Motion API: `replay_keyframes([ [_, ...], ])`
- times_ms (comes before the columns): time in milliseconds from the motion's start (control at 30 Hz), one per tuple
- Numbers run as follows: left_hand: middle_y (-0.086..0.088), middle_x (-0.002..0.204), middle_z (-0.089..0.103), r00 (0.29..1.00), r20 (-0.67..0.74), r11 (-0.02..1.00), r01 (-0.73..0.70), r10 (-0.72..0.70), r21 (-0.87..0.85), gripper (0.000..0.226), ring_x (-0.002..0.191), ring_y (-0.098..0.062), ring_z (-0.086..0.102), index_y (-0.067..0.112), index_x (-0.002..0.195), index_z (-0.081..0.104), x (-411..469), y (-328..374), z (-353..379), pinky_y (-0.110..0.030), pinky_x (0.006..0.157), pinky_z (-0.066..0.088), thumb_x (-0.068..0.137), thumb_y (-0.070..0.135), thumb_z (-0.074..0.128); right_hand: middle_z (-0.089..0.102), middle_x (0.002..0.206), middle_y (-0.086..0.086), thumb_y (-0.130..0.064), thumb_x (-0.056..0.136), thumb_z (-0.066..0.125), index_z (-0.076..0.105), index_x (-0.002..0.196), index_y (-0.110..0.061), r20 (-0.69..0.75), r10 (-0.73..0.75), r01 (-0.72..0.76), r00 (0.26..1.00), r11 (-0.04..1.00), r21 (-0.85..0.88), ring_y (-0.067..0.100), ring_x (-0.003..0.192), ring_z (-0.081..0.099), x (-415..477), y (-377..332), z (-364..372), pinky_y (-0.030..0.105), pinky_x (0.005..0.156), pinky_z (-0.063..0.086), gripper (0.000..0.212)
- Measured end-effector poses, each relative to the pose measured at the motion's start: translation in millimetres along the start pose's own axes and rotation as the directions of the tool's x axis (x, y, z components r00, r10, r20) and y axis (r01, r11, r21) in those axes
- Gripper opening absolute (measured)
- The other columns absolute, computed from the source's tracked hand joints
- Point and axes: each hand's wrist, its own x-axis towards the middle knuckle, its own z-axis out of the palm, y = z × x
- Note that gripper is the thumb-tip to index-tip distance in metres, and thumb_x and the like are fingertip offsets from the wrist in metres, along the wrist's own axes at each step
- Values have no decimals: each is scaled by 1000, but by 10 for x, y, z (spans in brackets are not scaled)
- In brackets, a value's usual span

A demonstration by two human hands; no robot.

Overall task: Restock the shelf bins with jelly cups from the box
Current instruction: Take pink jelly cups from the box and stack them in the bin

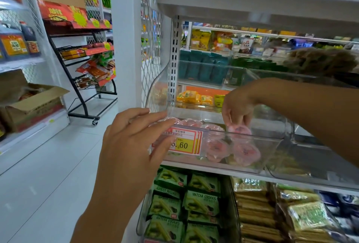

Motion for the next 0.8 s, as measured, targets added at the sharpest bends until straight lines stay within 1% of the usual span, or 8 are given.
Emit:
replay_keyframes([
  [133,14,115,66,1000,-15,1000,-26,26,18,41,114,-13,48,25,114,71,-15,8,5,-40,96,45,86,45,50,61,110,15,6,89,60,60,104,-14,-63,-11,10,998,1000,-25,16,71,64,-16,-76,31,18,58,55,25],
  [233,13,114,66,998,-23,998,-60,60,14,40,112,-12,49,23,113,72,-24,-1,9,-28,96,39,84,43,53,60,114,5,-5,89,62,52,131,-22,-18,-23,23,1000,1000,21,22,97,63,-43,-145,52,30,75,58,47],
  [367,13,113,66,997,-24,997,-74,74,12,39,110,-12,49,22,112,72,-29,18,-10,-26,95,36,84,42,53,46,137,2,-27,91,65,38,144,-30,19,-44,43,999,998,47,28,123,48,-140,-297,124,44,88,56,59],
  [533,20,111,61,992,-40,993,-120,119,1,36,107,-4,46,26,114,70,-79,143,-124,-16,95,29,86,42,52,38,147,1,-32,94,59,37,146,-27,-147,-87,79,985,995,-56,27,128,45,-284,-273,176,43,101,47,56],
  [600,22,109,60,988,-3,987,-152,152,-46,33,102,2,45,29,113,69,-206,245,-175,-12,91,32,88,42,51,45,143,1,-30,95,57,39,144,-27,-425,-194,218,884,976,8,20,126,47,-499,-201,153,35,103,42,52],
  [700,41,102,53,959,270,988,-48,86,-145,34,100,15,48,46,115,63,-556,404,-106,-10,80,40,88,55,46,62,118,-4,-15,94,57,54,128,-24,-850,-196,596,489,787,161,7,103,59,-1042,-163,347,25,90,50,36],
  [733,46,103,49,901,432,987,42,28,-152,35,104,18,45,52,120,57,-662,463,-39,-11,81,42,89,61,43,66,109,-3,-10,93,55,58,121,-23,-922,-140,733,362,653,189,9,96,63,-1229,-159,541,28,86,54,30],
  [800,43,117,44,715,699,988,124,-23,-94,38,112,16,41,54,130,47,-960,491,232,-16,93,40,93,61,43,68,95,3,-3,92,50,62,106,-20,-958,-50,884,282,401,239,18,84,67,-1512,-171,1122,34,72,58,25],
])
